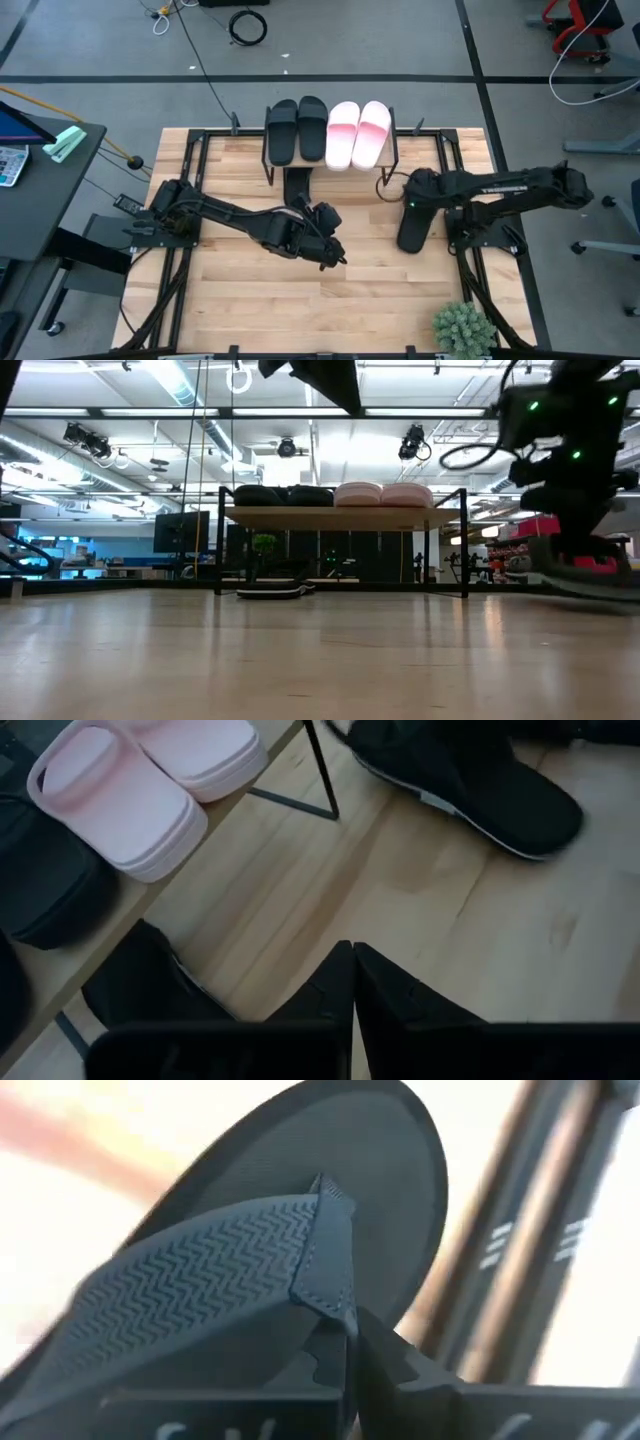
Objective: Pick and place slides into the shelf
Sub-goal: Put the black slipper under the shelf
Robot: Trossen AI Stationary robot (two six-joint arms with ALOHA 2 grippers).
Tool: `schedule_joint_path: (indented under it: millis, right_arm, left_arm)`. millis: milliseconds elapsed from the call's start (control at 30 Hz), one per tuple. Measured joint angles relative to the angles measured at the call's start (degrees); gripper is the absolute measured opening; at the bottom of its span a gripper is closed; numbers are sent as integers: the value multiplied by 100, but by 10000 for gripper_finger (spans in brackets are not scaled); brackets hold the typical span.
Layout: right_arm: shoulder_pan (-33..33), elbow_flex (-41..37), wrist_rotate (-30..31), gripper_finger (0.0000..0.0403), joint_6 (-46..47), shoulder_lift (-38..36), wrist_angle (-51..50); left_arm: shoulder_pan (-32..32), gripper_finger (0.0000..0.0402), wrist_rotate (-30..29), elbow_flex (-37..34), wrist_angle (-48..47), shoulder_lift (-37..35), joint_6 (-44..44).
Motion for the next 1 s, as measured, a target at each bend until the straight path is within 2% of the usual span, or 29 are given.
schedule_joint_path:
  millis: [133,267,400,533,700,867,1000]
  right_arm:
    - [779,0,-565,10,492,-342,32]
    - [1628,0,-935,5,580,-450,469]
    - [2541,0,-978,7,409,-389,1869]
    - [3120,3,-408,5,-132,-92,3769]
    - [3011,4,31,6,-609,728,5066]
    - [2608,80,22,6,-793,1764,5581]
    - [2420,579,184,6,-1385,2346,5644]
  left_arm:
    - [-109,10,-5,2,36,0,3]
    - [-283,5,-3,2,35,-5,180]
    - [-492,13,-4,2,39,-22,199]
    - [-714,5,-4,2,27,-23,285]
    - [-898,12,0,2,19,-56,331]
    - [-980,11,-4,9,65,-99,294]
    - [-998,5,-1,9,60,-105,298]
